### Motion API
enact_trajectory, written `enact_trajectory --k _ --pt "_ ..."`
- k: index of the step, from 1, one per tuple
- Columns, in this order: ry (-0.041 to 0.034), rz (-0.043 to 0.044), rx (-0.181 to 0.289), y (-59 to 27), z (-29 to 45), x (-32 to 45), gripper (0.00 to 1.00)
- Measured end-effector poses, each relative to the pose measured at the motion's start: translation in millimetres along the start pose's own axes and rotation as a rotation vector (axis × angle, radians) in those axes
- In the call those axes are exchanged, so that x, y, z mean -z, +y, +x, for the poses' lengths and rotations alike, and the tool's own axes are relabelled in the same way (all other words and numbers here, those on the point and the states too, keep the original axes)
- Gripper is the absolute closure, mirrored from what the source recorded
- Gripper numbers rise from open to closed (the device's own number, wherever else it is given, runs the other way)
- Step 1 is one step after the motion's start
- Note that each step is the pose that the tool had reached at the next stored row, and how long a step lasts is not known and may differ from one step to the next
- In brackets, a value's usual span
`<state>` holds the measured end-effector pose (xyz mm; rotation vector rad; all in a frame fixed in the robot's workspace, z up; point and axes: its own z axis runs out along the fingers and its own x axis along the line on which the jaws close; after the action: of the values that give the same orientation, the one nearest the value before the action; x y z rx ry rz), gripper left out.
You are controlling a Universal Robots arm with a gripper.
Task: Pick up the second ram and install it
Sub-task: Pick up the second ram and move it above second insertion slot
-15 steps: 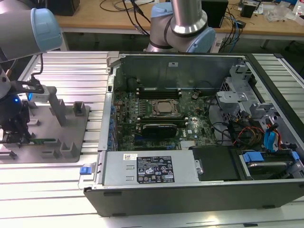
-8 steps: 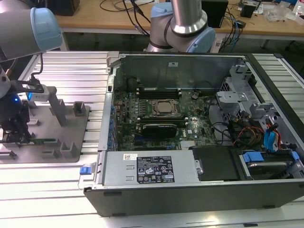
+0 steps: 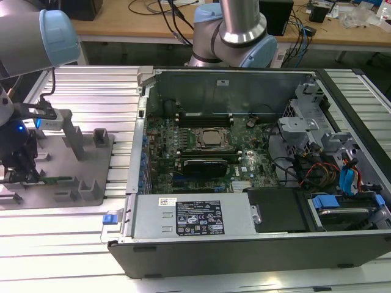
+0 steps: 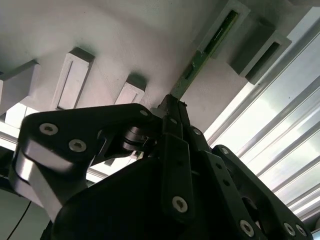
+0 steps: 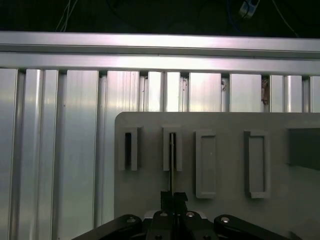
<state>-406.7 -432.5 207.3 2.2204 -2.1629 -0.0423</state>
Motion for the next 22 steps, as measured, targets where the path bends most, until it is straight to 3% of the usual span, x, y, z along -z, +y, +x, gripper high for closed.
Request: enact_trajectory --k 15,17,22 --pt "-0.0007 -0.0003 -0.015 0.3 0.0 4.7 0.91" --pt "-0.0001 -0.0002 -0.015 0.6 0.1 12.1 0.91" --pt "0.0011 -0.0001 -0.015 2.0 0.4 40.6 0.91"
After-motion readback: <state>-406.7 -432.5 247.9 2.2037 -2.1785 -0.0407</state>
